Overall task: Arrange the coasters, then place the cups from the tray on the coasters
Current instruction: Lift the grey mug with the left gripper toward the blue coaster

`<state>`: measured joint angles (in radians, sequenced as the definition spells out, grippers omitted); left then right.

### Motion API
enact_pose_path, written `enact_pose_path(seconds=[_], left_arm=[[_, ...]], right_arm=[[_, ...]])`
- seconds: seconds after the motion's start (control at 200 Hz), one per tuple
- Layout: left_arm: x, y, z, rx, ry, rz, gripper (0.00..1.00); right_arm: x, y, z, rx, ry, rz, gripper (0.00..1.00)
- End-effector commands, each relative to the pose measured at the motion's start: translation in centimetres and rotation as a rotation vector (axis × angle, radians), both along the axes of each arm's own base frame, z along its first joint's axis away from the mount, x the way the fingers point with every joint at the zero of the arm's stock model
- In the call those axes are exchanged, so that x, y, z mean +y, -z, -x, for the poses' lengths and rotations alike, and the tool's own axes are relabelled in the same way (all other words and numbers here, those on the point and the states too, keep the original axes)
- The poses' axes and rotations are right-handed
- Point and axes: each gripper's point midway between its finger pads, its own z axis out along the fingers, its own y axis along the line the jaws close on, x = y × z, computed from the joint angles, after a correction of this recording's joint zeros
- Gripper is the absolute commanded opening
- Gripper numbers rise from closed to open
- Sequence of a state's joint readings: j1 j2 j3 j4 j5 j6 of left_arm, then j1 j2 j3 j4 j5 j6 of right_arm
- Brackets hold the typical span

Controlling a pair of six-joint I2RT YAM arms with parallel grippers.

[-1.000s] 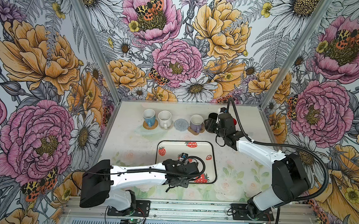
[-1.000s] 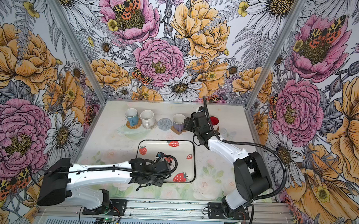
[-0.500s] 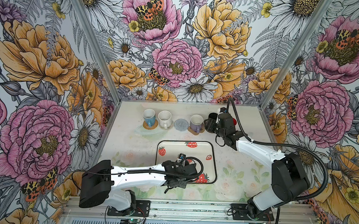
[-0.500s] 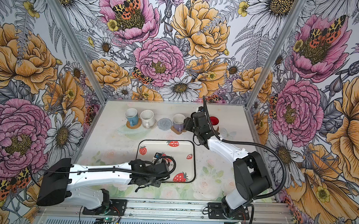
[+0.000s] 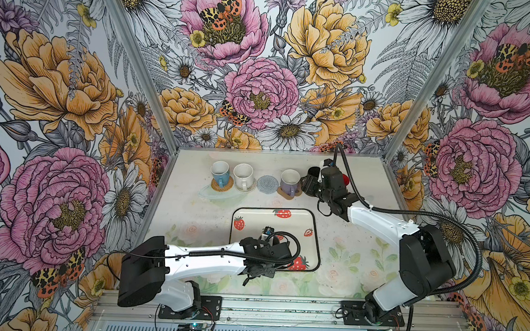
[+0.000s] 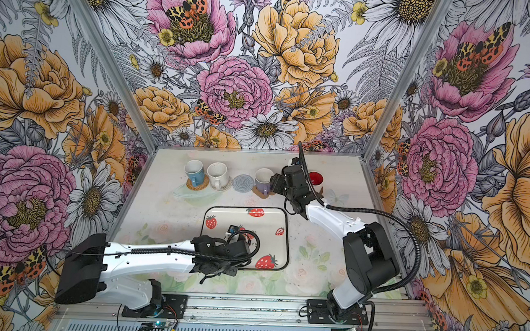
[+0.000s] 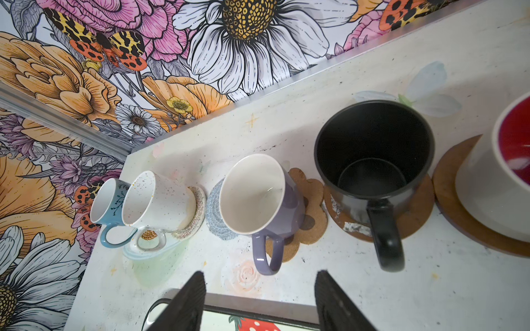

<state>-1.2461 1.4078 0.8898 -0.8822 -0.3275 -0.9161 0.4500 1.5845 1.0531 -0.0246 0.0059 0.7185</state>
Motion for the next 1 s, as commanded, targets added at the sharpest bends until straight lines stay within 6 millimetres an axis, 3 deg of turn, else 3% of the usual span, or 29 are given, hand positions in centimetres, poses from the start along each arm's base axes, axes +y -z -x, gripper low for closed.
enact_pose_path(seconds=[0.0, 0.26, 0.405, 0.56, 0.996], left_arm=[[-0.3, -0.6, -1.0, -0.046, -0.006, -0.002, 0.21], [-0.4, -0.7, -1.3, -0.055, -0.003, -0.008, 0.12], [-0.3, -0.6, -1.5, -0.050, -0.010, -0.014, 0.00], [-0.4, -0.7, -1.6, -0.054, -0.013, -0.011, 0.00], [-0.3, -3.5, -2.1, -0.123, -0.029, 0.071, 0.00]], right_arm=[[0.2, -1.4, -1.0, -0.027, 0.009, -0.027, 0.63], [0.4, -1.2, -1.2, -0.022, 0.002, -0.026, 0.63], [0.4, -1.3, -1.2, -0.024, -0.001, -0.028, 0.63], [0.4, -1.2, -1.2, -0.023, 0.000, -0.027, 0.63], [0.6, -0.8, -1.2, -0.014, -0.008, -0.024, 0.62]])
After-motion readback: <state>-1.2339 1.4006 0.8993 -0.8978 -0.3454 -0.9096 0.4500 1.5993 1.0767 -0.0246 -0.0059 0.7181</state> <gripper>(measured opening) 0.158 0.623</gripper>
